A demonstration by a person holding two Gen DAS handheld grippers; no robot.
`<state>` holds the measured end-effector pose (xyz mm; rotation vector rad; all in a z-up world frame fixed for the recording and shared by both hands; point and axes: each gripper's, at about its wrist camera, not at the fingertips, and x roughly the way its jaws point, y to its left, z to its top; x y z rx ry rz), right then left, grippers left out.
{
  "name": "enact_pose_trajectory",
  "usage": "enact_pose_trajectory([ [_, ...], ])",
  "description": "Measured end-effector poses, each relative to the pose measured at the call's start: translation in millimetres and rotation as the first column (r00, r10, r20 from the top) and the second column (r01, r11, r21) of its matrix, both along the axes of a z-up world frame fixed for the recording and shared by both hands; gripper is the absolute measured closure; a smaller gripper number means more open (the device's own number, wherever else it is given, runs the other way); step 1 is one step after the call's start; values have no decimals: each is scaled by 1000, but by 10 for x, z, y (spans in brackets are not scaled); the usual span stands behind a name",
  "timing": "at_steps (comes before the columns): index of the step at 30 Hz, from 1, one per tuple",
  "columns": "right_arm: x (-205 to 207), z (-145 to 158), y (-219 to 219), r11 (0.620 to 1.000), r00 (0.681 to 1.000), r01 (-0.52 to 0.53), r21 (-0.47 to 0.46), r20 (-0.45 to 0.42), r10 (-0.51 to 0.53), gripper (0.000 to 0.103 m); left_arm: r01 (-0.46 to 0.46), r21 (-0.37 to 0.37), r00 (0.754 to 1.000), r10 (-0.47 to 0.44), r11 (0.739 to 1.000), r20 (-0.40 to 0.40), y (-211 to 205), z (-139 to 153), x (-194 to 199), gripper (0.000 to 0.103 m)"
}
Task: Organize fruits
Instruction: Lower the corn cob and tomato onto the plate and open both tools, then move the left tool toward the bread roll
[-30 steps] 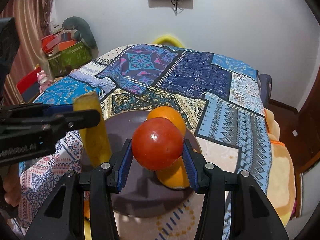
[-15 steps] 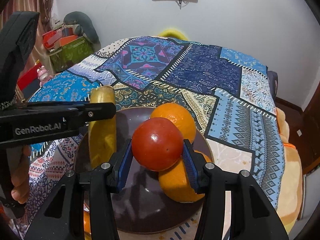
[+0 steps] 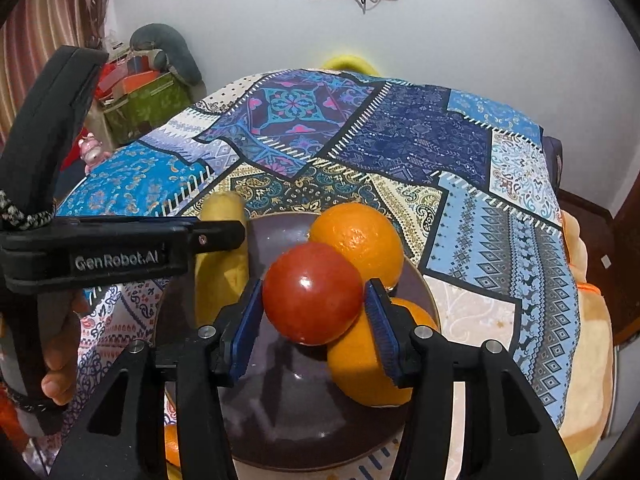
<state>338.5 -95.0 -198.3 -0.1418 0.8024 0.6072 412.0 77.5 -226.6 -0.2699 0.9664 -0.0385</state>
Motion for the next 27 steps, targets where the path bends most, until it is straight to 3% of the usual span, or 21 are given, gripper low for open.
enact_pose_trajectory([
  [8,-88,142,-93,1000,999,26,6,38,-26,50,-10,13,1000,9,1000,11,53,145,-213,56],
  [19,-529,408,-355,998,996,57,7,62,-58,46,31,102,997,-38,994,63,9,561,-973,54],
  [24,-801,482,-422,998,995,58,0,78,-57,38,61,134,996,-68,989,49,-39,569,-1339,53],
  [27,-964,467,-469,998,996,55,-2,67,-55,36,73,152,997,-77,986,25,-60,490,-1511,47],
])
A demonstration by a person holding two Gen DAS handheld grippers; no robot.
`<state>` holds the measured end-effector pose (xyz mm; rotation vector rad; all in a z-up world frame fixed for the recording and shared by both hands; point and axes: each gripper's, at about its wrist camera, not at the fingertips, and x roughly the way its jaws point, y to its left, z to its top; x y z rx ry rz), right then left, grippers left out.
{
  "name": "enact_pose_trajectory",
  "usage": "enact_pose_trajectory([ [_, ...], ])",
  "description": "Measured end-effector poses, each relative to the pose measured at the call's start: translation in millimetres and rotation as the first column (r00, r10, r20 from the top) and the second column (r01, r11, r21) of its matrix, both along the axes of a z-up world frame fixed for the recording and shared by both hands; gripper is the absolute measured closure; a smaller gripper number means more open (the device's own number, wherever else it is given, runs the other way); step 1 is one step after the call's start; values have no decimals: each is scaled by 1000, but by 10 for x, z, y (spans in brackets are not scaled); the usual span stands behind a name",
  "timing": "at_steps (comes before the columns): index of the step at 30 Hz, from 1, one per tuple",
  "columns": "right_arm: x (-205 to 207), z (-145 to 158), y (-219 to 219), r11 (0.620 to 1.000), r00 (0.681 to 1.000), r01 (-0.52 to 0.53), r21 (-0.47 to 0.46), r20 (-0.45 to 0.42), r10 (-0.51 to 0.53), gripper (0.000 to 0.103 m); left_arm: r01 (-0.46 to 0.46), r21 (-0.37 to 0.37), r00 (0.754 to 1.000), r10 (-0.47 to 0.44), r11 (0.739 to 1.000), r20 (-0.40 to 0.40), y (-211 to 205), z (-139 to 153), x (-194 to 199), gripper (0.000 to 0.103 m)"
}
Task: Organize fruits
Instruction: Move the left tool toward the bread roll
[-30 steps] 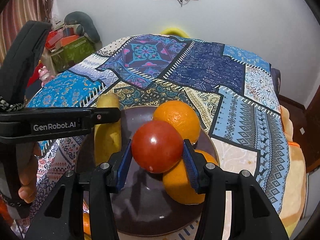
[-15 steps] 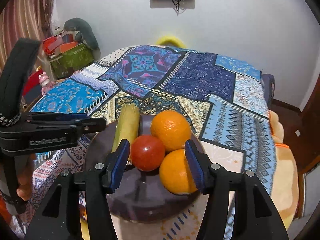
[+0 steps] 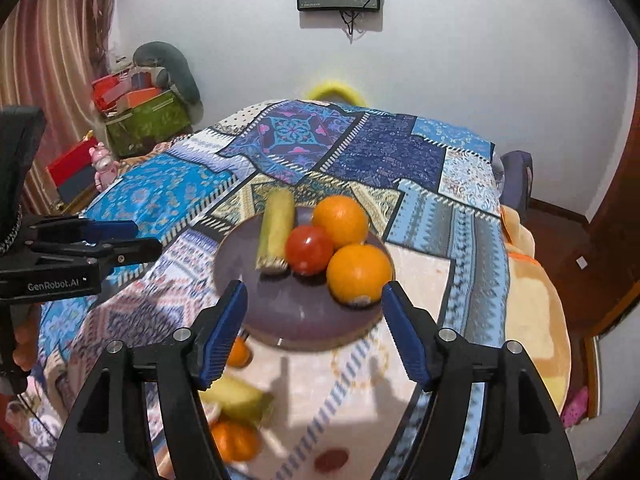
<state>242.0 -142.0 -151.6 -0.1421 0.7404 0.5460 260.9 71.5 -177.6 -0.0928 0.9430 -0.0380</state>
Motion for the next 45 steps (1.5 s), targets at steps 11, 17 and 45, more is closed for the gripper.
enact_pose_trajectory([
  [11,-270,-351,-133,998,997,5,-64,-78,-10,36,24,23,977,-19,999,-212,-71,-700,-189,45],
  [17,-284,-459,-291,997,994,34,-74,-102,-41,36,61,19,974,-56,998,-220,-268,-696,-109,45],
  [45,-439,-584,-463,994,990,55,-93,-124,-66,36,173,-66,967,-182,983,-175,-923,-433,-547,23],
])
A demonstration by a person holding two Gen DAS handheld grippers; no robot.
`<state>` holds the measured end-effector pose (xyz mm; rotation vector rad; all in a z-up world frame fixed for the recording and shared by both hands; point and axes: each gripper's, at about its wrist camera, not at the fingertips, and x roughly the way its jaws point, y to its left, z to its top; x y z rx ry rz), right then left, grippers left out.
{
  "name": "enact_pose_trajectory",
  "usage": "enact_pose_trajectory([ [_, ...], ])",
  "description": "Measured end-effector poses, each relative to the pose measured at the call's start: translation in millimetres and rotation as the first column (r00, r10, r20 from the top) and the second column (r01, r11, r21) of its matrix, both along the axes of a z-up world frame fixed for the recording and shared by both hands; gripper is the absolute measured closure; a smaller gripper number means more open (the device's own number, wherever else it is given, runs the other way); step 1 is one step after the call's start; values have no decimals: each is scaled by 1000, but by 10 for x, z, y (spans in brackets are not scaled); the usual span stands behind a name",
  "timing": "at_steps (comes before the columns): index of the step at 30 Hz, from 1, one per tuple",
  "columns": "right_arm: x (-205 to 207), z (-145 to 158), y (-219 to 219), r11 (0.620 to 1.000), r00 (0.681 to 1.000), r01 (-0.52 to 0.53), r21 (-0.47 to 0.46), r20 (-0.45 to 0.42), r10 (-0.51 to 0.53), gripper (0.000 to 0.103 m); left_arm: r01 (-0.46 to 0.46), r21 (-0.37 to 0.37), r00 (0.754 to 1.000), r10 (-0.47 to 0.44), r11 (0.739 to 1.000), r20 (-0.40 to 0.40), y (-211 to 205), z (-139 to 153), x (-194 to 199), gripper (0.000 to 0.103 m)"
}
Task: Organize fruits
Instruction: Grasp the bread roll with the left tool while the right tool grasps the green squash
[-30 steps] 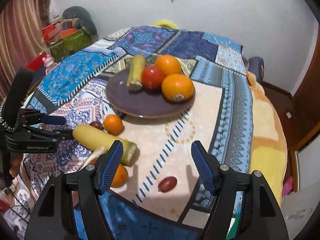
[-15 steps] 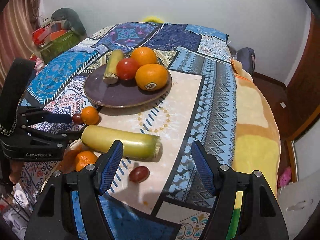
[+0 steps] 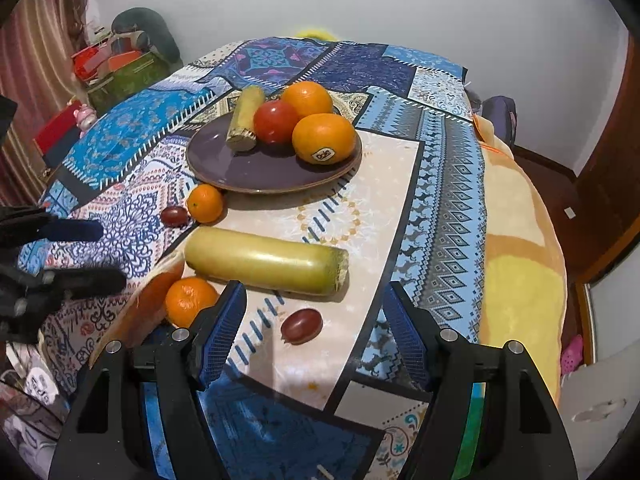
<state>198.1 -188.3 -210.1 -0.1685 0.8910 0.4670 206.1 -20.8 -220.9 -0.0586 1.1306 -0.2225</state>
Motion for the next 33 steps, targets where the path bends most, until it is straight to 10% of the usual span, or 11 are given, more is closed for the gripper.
enact_pose_trajectory([
  [23,499,-311,5,993,997,67,-96,-30,-70,35,-128,-22,991,127,992,-28,524,-231,42,32],
  [33,328,-54,214,999,999,-14,43,-51,16,32,-63,-2,998,62,998,-23,168,-347,-29,34],
])
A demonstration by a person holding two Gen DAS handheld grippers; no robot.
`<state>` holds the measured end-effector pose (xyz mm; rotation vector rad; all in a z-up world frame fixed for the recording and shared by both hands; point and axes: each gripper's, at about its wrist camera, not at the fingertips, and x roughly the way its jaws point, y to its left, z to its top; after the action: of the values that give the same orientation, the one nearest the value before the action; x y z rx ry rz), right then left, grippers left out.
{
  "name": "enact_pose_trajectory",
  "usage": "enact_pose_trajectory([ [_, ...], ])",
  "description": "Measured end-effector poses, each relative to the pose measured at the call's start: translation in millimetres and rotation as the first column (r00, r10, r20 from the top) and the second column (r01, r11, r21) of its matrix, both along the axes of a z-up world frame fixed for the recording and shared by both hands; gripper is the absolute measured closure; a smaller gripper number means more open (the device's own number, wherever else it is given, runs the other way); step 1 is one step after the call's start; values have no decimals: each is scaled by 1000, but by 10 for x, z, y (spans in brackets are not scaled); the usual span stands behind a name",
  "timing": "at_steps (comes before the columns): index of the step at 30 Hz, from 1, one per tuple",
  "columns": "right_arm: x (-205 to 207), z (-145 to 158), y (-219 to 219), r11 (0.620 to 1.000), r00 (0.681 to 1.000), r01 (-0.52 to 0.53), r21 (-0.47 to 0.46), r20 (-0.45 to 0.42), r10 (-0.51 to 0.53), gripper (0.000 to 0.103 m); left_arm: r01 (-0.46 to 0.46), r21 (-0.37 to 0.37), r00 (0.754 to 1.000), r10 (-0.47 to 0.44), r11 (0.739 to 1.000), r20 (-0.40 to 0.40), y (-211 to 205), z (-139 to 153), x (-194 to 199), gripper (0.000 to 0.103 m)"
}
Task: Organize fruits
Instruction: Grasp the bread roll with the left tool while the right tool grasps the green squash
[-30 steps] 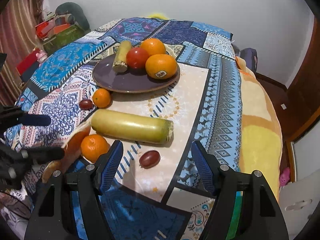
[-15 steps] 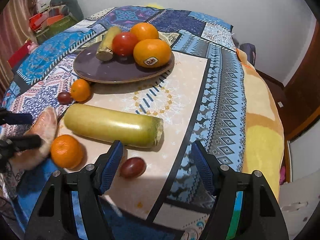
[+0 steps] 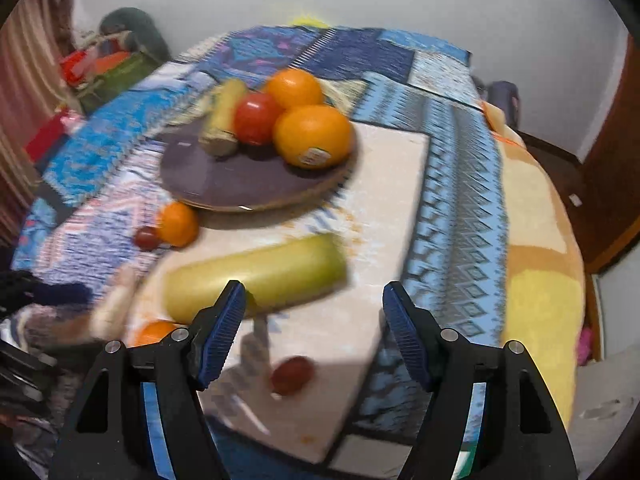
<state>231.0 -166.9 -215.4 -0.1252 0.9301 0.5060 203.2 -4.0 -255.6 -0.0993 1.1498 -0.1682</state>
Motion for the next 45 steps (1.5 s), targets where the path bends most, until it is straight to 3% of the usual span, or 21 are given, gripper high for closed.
enact_pose_trajectory([
  [4,-52,-5,291,998,998,-62,-26,17,63,26,-12,28,1000,11,1000,24,23,-18,5,44],
  [10,-68,-109,511,987,994,-84,-137,62,93,23,-7,11,999,6,1000,38,118,-7,-23,45],
  [17,0,-131,87,997,998,-61,-52,-20,60,25,-9,12,999,9,1000,33,111,-15,-28,45],
  [23,-33,-162,-238,999,998,-7,-49,-57,4,25,-14,21,999,13,1000,44,65,-65,7,45],
  [27,-56,-77,-356,1000,998,20,-3,-59,-20,26,-3,13,999,2,1000,51,42,-49,42,59],
  [32,69,48,-377,997,997,68,45,-30,-66,26,-15,6,999,15,1000,49,86,-18,57,60],
  [36,274,-37,-306,994,994,101,34,-53,-100,26,-40,9,997,39,999,63,206,41,28,60],
  [38,369,-140,-267,993,990,114,21,-83,-112,26,-53,11,996,52,999,76,276,81,11,60],
  [41,456,-277,-289,987,978,127,96,-179,-109,30,-68,25,993,65,997,100,362,142,-2,61],
  [45,483,-324,-220,986,976,135,98,-185,-116,32,-80,19,991,77,997,107,437,161,4,61],
])
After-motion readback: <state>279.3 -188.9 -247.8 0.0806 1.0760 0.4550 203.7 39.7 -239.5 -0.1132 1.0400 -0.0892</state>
